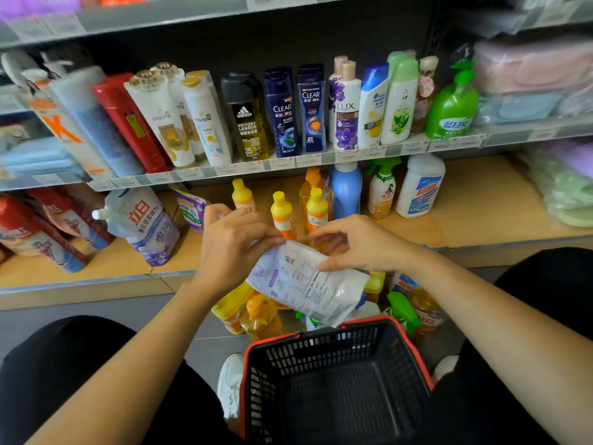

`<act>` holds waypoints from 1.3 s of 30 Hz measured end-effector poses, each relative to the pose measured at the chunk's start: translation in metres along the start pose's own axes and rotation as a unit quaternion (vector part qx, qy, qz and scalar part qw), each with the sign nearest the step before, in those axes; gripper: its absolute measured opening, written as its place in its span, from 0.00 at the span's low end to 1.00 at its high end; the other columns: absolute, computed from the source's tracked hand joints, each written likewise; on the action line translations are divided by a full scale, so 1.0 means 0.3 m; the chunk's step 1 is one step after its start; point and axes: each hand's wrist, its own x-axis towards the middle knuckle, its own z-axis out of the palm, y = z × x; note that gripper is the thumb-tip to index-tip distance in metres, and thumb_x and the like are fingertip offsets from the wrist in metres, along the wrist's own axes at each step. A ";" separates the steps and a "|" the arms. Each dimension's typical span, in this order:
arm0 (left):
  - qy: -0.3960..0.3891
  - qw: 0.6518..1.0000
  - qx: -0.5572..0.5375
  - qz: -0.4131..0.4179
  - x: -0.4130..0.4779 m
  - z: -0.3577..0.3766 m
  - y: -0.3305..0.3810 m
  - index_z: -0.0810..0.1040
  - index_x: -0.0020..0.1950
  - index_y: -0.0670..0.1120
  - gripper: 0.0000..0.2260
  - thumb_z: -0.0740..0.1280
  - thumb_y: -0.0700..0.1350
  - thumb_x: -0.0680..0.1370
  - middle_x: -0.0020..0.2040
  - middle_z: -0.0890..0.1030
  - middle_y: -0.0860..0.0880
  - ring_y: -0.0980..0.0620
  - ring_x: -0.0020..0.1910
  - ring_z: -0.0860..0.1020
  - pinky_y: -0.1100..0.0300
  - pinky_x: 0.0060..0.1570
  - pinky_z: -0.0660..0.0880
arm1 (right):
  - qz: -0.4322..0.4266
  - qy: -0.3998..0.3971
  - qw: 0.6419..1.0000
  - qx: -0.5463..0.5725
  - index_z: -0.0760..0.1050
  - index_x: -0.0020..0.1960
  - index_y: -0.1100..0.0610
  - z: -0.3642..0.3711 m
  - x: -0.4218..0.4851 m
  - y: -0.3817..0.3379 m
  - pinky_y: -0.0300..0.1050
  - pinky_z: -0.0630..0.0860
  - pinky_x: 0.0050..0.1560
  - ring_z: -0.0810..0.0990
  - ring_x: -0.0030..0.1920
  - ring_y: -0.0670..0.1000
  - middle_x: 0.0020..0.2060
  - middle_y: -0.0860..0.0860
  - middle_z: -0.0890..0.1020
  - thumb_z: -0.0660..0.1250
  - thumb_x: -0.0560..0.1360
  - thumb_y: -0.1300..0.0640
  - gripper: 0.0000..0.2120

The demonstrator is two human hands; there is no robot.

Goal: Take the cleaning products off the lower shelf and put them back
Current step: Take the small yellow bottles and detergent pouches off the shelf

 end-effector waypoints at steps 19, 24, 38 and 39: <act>0.065 0.955 -0.192 -0.218 -0.039 -0.065 -0.177 0.84 0.43 0.67 0.07 0.73 0.53 0.76 0.41 0.84 0.64 0.50 0.44 0.80 0.30 0.54 0.71 | -0.176 0.118 0.977 0.007 0.86 0.48 0.63 0.046 -0.010 -0.054 0.44 0.81 0.46 0.84 0.43 0.49 0.41 0.53 0.86 0.78 0.69 0.65 0.08; 0.050 0.937 -0.251 -0.239 -0.061 -0.035 -0.215 0.87 0.44 0.58 0.03 0.75 0.49 0.76 0.41 0.85 0.57 0.55 0.42 0.81 0.47 0.49 0.78 | -0.154 0.126 0.979 0.042 0.86 0.47 0.62 0.075 -0.008 -0.094 0.42 0.79 0.47 0.82 0.43 0.45 0.39 0.48 0.84 0.74 0.72 0.69 0.06; -0.083 0.929 -0.250 -0.259 -0.067 -0.016 -0.112 0.87 0.51 0.44 0.05 0.73 0.42 0.78 0.46 0.86 0.50 0.50 0.47 0.82 0.46 0.51 0.78 | -0.116 0.122 0.976 0.137 0.84 0.43 0.52 0.039 0.004 -0.148 0.36 0.77 0.40 0.79 0.36 0.40 0.34 0.45 0.85 0.74 0.74 0.63 0.07; -0.065 0.930 -0.263 -0.250 -0.059 -0.029 -0.091 0.87 0.51 0.44 0.05 0.73 0.42 0.77 0.46 0.86 0.50 0.51 0.47 0.82 0.48 0.50 0.77 | -0.110 0.125 0.976 0.141 0.84 0.42 0.54 0.045 0.004 -0.142 0.35 0.76 0.40 0.79 0.36 0.41 0.34 0.45 0.85 0.74 0.74 0.64 0.06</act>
